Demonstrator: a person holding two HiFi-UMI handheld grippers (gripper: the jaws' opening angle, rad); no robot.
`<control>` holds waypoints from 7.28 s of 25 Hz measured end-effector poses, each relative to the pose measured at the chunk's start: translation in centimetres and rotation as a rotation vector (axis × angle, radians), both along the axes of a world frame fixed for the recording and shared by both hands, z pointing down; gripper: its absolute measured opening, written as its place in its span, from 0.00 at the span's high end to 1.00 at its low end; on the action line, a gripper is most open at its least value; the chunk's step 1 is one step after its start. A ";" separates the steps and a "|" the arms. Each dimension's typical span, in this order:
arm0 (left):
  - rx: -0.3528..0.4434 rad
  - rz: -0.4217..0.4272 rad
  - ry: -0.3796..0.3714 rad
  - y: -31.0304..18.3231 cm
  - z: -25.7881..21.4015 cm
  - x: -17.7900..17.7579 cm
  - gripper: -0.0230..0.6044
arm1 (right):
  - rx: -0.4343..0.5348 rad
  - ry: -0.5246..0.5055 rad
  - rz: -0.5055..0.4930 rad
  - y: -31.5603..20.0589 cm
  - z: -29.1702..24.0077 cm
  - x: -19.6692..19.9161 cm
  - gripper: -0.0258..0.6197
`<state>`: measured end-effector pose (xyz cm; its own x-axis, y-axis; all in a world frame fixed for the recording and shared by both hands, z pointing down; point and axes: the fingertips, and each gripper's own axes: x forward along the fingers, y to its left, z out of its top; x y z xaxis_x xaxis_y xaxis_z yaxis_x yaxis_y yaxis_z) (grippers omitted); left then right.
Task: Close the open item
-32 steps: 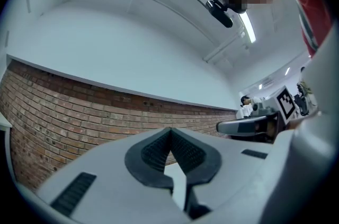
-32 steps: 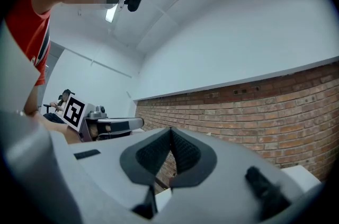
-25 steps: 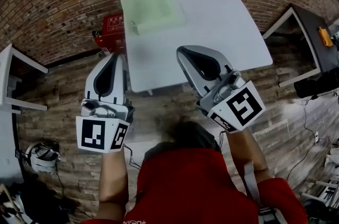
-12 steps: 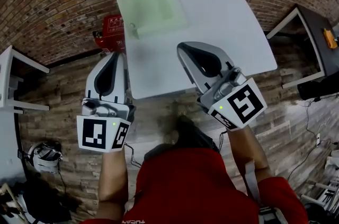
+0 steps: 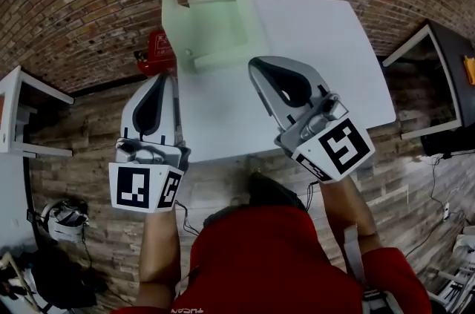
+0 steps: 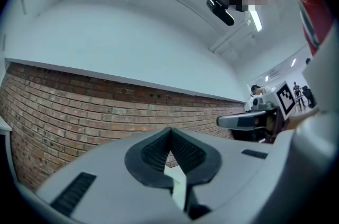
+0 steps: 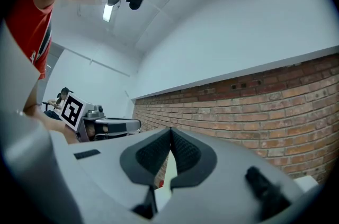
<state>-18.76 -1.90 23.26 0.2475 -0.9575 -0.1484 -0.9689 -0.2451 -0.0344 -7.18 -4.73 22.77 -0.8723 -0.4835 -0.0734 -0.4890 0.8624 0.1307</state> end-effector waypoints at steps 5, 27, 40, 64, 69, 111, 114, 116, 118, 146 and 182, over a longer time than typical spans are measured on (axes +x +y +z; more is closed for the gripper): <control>-0.006 -0.043 -0.007 -3.1 -0.2 -0.3 0.94 | -0.006 0.002 -0.033 -3.8 0.1 -0.2 0.91; -0.061 -0.183 -0.019 -9.6 1.5 -1.0 0.94 | -0.030 0.026 -0.114 -12.5 1.3 -0.7 0.91; -0.116 -0.198 -0.039 -11.3 3.4 -4.5 0.94 | -0.037 0.073 -0.037 -14.6 2.0 -1.8 0.91; -0.263 -0.168 -0.099 -15.6 9.1 -6.5 0.56 | -0.324 0.211 0.103 -19.9 12.8 -0.1 0.60; -0.275 -0.161 -0.107 -16.9 9.4 -6.5 0.56 | -0.441 0.234 0.146 -21.5 17.2 1.3 0.59; -0.318 -0.141 -0.114 -21.8 11.5 -2.7 0.86 | -0.816 0.291 0.073 -24.0 31.2 2.8 0.59; -0.322 -0.127 -0.121 -22.0 11.7 -1.8 0.87 | -0.813 0.292 0.064 -24.0 31.2 2.9 0.59; -0.326 -0.115 -0.127 -22.1 11.9 -1.1 0.87 | -0.808 0.296 0.060 -24.0 31.2 2.9 0.59; -0.330 -0.101 -0.136 -22.3 12.1 -0.4 0.88 | -0.803 0.299 0.057 -24.0 31.2 2.8 0.59; -0.460 0.068 -0.326 -25.7 19.1 10.1 0.86 | -0.778 0.290 0.034 -23.8 31.3 2.8 0.59; -0.711 0.227 -0.537 -27.1 27.4 13.1 0.82 | -0.657 0.439 -0.156 -23.0 31.7 2.0 0.59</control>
